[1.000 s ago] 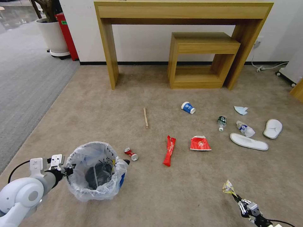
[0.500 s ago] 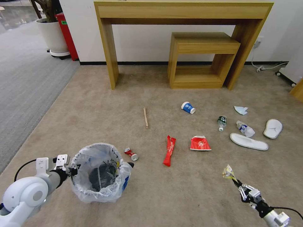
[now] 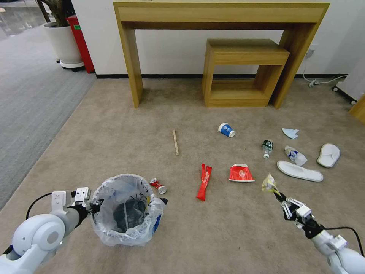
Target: Pick up the trash bin and place the garbage on the floor into it.
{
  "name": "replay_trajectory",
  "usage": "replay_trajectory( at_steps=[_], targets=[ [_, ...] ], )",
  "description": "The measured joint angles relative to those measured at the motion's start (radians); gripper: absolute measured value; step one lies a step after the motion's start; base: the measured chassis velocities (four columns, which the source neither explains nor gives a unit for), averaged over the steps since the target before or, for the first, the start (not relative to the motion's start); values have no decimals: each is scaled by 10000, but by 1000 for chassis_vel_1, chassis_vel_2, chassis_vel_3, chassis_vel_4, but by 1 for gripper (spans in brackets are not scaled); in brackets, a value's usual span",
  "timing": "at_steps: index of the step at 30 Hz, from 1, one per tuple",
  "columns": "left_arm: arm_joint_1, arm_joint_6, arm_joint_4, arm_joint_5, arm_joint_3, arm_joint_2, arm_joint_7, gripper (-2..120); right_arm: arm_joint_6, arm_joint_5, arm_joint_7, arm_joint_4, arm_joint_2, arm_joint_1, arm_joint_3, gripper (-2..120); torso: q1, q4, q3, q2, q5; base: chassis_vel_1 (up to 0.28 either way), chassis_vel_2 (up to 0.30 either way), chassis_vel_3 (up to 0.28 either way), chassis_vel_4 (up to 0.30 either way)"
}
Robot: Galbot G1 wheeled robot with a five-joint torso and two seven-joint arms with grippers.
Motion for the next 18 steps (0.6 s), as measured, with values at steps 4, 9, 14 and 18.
replay_trajectory(
  at_steps=[4,9,14,18],
  targets=[
    [0,-10,-9,109,84,-82,44,0,-109,99,271,420,-272,176,-342,0,0,0,0,0,0,0,0,0,0],
    [-41,-20,17,198,187,-196,64,0,-209,176,633,720,-638,544,-862,0,0,-1,0,-1,0,0,0,0,0],
    [-76,-22,26,209,242,-244,64,0,-285,279,833,976,-1026,896,-1360,0,0,0,0,0,0,0,0,0,0],
    [-94,-22,38,212,248,-259,59,0,-373,408,969,1258,-1435,1136,-1862,0,0,-1,0,0,0,0,0,0,0]
  ],
)
